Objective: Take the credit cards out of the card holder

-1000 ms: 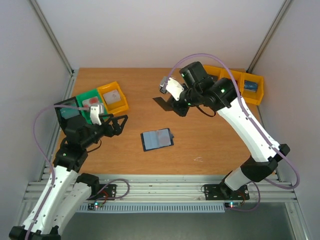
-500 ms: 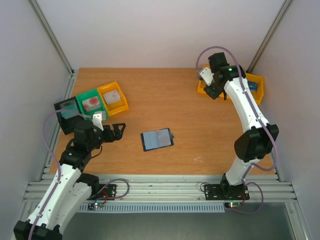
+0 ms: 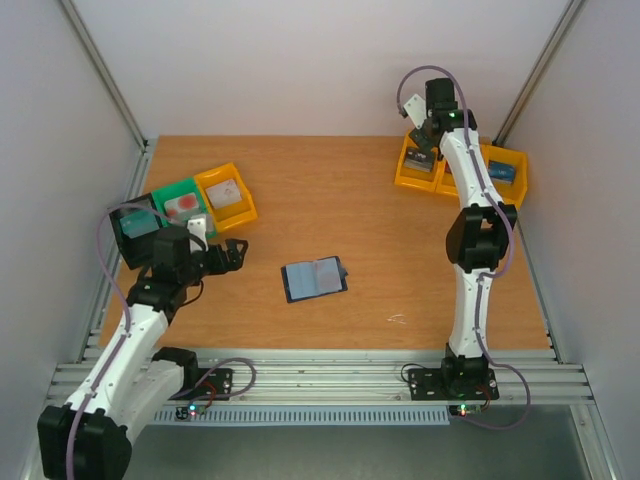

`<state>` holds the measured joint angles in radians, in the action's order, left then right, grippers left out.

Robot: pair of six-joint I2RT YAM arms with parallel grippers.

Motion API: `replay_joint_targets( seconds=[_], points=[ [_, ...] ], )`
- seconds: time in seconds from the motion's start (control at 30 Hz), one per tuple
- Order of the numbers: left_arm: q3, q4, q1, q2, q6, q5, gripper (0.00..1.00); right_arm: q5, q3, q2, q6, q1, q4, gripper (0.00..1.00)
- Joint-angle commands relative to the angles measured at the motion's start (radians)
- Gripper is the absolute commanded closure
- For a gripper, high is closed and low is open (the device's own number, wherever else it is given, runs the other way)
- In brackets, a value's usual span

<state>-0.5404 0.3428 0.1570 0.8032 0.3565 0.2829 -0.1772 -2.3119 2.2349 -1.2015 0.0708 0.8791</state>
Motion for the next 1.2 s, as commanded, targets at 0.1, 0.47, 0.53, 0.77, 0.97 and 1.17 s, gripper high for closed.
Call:
replay_joint_targets(
  seconds=[0.1,0.47,0.53,0.77,0.97,1.17],
  points=[
    [-0.088,-0.08,-0.051,0.059,-0.046,0.002,0.01,-0.066,-0.126,0.155,-0.145,0.001,-0.129,0.99],
    [-0.09,-0.087,-0.063,0.081,-0.08,0.011,0.01,-0.159,-0.08,0.248,-0.242,0.0,-0.227,0.99],
    [-0.088,-0.091,-0.064,0.083,-0.083,0.009,0.01,-0.166,-0.063,0.249,-0.251,0.0,-0.223,0.99],
    [-0.084,-0.1,-0.071,0.089,-0.089,0.009,0.01,-0.179,-0.019,0.285,-0.323,-0.006,-0.289,0.99],
    [-0.093,-0.098,-0.074,0.098,-0.092,0.007,0.01,-0.195,0.02,0.311,-0.392,-0.012,-0.404,0.99],
    [-0.106,-0.086,-0.076,0.101,-0.131,0.001,0.01,-0.233,0.056,0.327,-0.418,-0.015,-0.457,0.78]
  ],
)
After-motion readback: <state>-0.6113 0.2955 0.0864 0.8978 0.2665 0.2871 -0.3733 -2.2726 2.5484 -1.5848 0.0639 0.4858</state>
